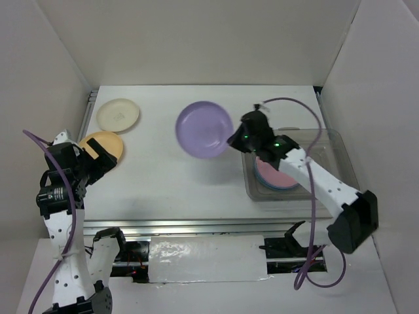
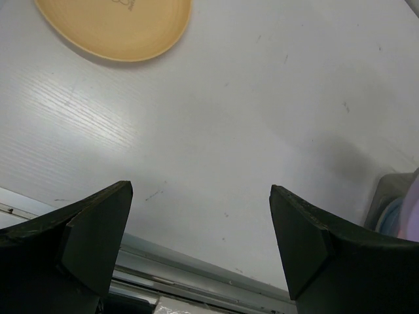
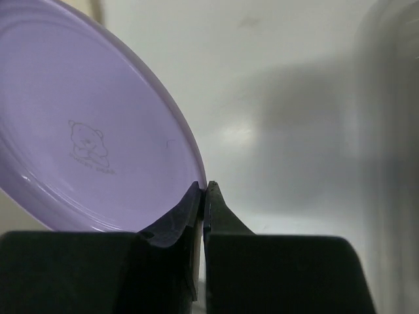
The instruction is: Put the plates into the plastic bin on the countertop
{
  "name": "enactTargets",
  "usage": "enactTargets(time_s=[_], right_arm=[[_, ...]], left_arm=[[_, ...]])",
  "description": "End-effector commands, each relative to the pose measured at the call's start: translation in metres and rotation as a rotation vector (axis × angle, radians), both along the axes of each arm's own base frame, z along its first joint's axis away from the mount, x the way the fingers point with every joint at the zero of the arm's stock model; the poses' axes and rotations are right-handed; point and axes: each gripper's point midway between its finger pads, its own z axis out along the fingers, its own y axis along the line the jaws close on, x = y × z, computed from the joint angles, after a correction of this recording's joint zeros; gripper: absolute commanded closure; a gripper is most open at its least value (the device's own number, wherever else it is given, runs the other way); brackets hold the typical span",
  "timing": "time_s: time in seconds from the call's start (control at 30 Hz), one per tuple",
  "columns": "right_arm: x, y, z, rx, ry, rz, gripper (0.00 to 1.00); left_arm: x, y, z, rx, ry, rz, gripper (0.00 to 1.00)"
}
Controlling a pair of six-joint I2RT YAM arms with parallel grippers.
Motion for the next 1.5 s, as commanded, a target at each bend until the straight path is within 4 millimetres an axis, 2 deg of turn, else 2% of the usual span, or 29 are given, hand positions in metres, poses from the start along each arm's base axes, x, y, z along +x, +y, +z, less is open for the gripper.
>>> enactTargets(time_s=[0.0, 0.03, 0.07, 0.1, 0.13, 0.2, 0.23, 0.27, 0.43, 0.67, 0.77, 0.8, 0.87, 1.0, 1.07, 1.1, 1.13, 1.2, 1.3, 1.37, 1.4, 1.47], right_arm=[[-0.015, -0.086, -0.028, -0.122, 0.066, -0.147, 1.00], [-0.008, -0.115, -0.029, -0.104, 0.071, -0.216, 1.00], [-0.013, -0.133, -0.038, -0.112, 0.086, -0.243, 1.00], [-0.015, -0.148, -0.030, -0.095, 0.065, -0.274, 1.00], [-0.013, -0.176, -0.034, -0.093, 0.081, -0.349, 1.00], [-0.020, -0.203, -0.038, -0.099, 0.082, -0.410, 1.00], [-0.022, -0.209, -0.041, -0.089, 0.090, -0.407, 1.00], [-0.025, -0.231, -0.047, -0.075, 0.100, -0.468, 1.00], [-0.034, -0.271, -0.063, -0.029, 0.128, -0.561, 1.00], [-0.041, -0.286, -0.083, -0.003, 0.175, -0.582, 1.00], [-0.043, -0.290, -0.079, 0.000, 0.146, -0.613, 1.00], [-0.044, -0.292, -0.078, 0.001, 0.141, -0.625, 0.95], [-0.045, -0.294, -0.073, -0.003, 0.122, -0.637, 0.94], [-0.048, -0.300, -0.073, -0.014, 0.130, -0.658, 0.92], [-0.049, -0.301, -0.073, -0.016, 0.130, -0.663, 0.81], [-0.050, -0.302, -0.073, -0.020, 0.138, -0.669, 0.55], [-0.051, -0.305, -0.070, -0.023, 0.124, -0.680, 0.36], [-0.053, -0.307, -0.068, -0.023, 0.118, -0.696, 0.16], [-0.055, -0.305, -0.057, -0.007, 0.091, -0.691, 0.00], [-0.055, -0.298, -0.046, 0.019, 0.066, -0.665, 0.00], [-0.055, -0.295, -0.028, 0.032, 0.008, -0.656, 0.00], [-0.055, -0.281, -0.007, 0.038, -0.040, -0.616, 0.00]], left_arm=[[0.012, -0.008, 0.006, -0.020, -0.071, -0.059, 0.01], [0.013, -0.008, 0.006, -0.020, -0.074, -0.059, 0.01], [0.014, -0.007, 0.002, -0.018, -0.071, -0.057, 0.01], [0.015, -0.007, 0.000, -0.017, -0.064, -0.056, 0.01], [0.017, -0.007, -0.001, -0.017, -0.066, -0.062, 0.01], [0.019, -0.007, -0.009, -0.028, -0.043, -0.069, 0.01], [0.021, -0.009, -0.011, -0.031, -0.039, -0.079, 0.01], [0.023, -0.011, -0.015, -0.041, -0.027, -0.093, 0.01], [0.026, -0.014, -0.022, -0.054, -0.021, -0.113, 0.01], [0.029, -0.013, -0.031, -0.052, 0.000, -0.123, 0.01], [0.029, -0.011, -0.035, -0.042, 0.010, -0.117, 0.01], [0.029, -0.010, -0.036, -0.043, 0.010, -0.115, 0.01], [0.030, -0.011, -0.037, -0.045, 0.014, -0.121, 0.01], [0.030, -0.010, -0.036, -0.044, 0.011, -0.116, 0.01], [0.029, -0.011, -0.037, -0.046, 0.011, -0.119, 0.01], [0.030, -0.011, -0.037, -0.046, 0.012, -0.117, 0.01], [0.029, -0.010, -0.037, -0.045, 0.014, -0.116, 0.01], [0.029, -0.011, -0.037, -0.046, 0.014, -0.115, 0.01], [0.030, -0.010, -0.038, -0.050, 0.020, -0.111, 0.01], [0.031, -0.010, -0.038, -0.062, 0.016, -0.098, 0.01], [0.032, -0.010, -0.042, -0.075, 0.025, -0.088, 0.01], [0.038, -0.012, -0.044, -0.117, 0.014, -0.068, 0.01]])
